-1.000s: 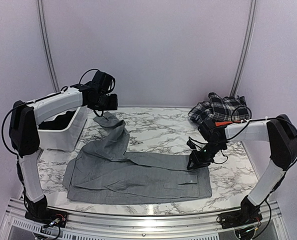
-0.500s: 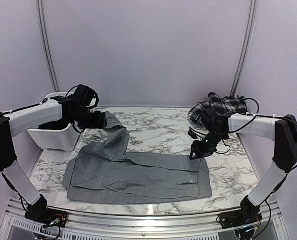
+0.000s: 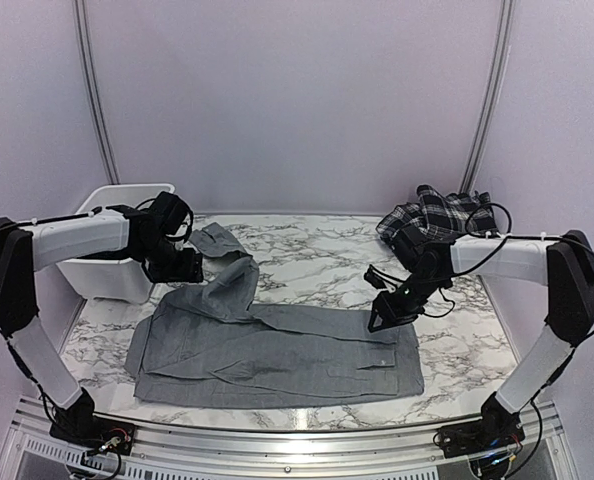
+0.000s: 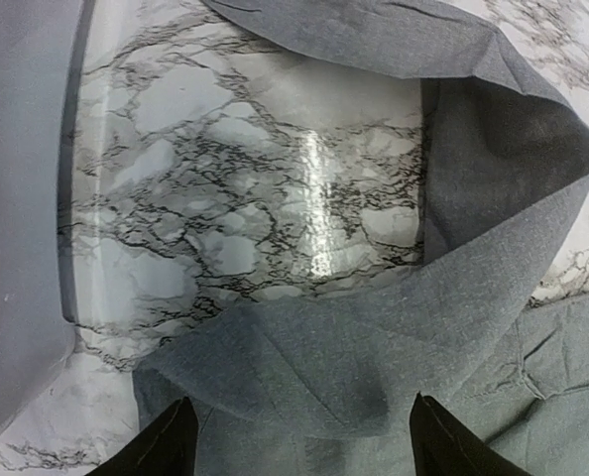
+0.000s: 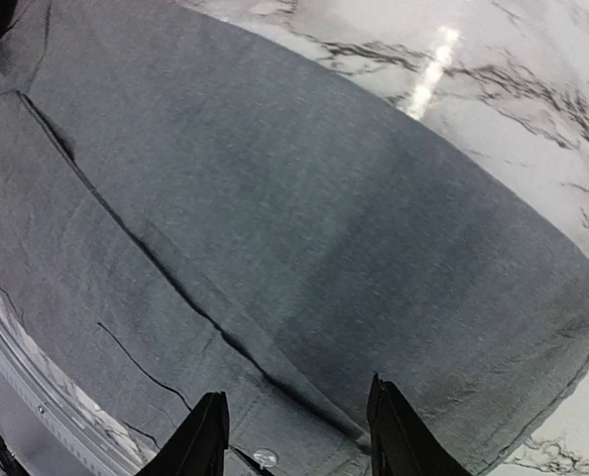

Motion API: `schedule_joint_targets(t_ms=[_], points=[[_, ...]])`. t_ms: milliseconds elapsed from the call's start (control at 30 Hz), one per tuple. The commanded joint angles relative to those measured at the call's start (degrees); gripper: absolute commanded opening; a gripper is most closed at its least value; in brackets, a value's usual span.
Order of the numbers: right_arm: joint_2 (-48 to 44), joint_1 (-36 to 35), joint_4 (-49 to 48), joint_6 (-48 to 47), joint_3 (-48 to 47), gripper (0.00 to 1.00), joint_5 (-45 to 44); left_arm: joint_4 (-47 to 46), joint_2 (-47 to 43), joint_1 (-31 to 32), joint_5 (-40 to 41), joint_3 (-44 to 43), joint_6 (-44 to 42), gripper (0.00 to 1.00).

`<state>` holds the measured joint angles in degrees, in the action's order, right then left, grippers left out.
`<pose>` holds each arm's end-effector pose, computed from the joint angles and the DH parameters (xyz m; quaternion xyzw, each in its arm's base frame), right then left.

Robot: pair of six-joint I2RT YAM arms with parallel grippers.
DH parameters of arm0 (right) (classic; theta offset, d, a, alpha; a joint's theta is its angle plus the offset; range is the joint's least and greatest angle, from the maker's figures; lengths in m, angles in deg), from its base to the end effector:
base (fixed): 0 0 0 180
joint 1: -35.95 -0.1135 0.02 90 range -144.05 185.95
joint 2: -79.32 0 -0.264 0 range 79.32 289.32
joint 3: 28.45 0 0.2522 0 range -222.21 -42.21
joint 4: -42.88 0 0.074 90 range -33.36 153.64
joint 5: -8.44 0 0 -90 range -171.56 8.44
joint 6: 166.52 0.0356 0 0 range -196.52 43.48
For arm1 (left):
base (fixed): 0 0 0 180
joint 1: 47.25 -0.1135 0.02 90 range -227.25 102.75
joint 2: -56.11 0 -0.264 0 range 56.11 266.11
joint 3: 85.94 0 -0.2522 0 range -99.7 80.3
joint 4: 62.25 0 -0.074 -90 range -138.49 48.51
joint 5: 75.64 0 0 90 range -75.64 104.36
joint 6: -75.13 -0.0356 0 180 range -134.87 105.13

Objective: Fold and stack the mixed laundry pile
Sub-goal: Adjust the rectangle-folded shirt at the center of the board.

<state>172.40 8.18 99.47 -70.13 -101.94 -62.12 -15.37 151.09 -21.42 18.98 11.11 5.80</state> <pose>0.2577 0.1491 0.1881 -0.2015 0.9577 0.1950 0.0641 0.3128 -0.1482 0.2302 0.0325 0.9621 -0.0700 0.2614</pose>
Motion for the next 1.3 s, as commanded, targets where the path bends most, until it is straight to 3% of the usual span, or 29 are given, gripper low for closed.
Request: schedule_joint_targets(t_ms=[0, 167, 433, 567, 733, 833, 900, 1033, 1267], points=[[0.5, -3.0, -4.3, -1.8, -3.7, 0.44, 4.4, 1.8, 4.2, -2.3, -11.1, -5.0, -5.9, 0.76], [4.2, -5.4, -8.0, 0.6, -9.5, 0.44, 7.1, 2.0, 6.6, -2.6, -20.3, -9.6, -8.1, 0.76], [10.6, -10.0, -10.3, 0.9, -13.0, 0.43, 7.8, 2.4, 12.6, 0.1, -19.9, -14.2, -9.5, 0.76], [12.0, -11.4, -9.6, 0.7, -14.3, 0.42, 6.6, 3.0, 13.8, 0.6, -18.1, -13.4, -9.5, 0.60], [10.0, -10.4, -3.7, 1.3, -12.9, 0.39, 1.0, 4.4, 11.2, 1.4, -16.6, -9.6, -11.2, 0.20], [5.3, -7.6, -2.1, 4.5, -8.2, 0.37, -0.1, 4.3, 7.6, 1.8, -16.2, -5.6, -11.2, 0.05], [1.6, -4.5, -2.0, 6.9, -3.9, 0.36, 0.7, 4.4, 5.4, 2.4, -15.4, -3.1, -11.6, 0.00], [-4.5, 0.0, -0.1, 9.1, 2.8, 0.37, -0.3, 4.2, 1.9, 3.4, -13.8, 0.7, -11.2, 0.00], [-9.9, 2.9, 1.3, 12.8, 7.1, 0.39, -3.3, 3.5, 0.6, 3.6, -13.5, 2.2, -10.6, 0.00]])
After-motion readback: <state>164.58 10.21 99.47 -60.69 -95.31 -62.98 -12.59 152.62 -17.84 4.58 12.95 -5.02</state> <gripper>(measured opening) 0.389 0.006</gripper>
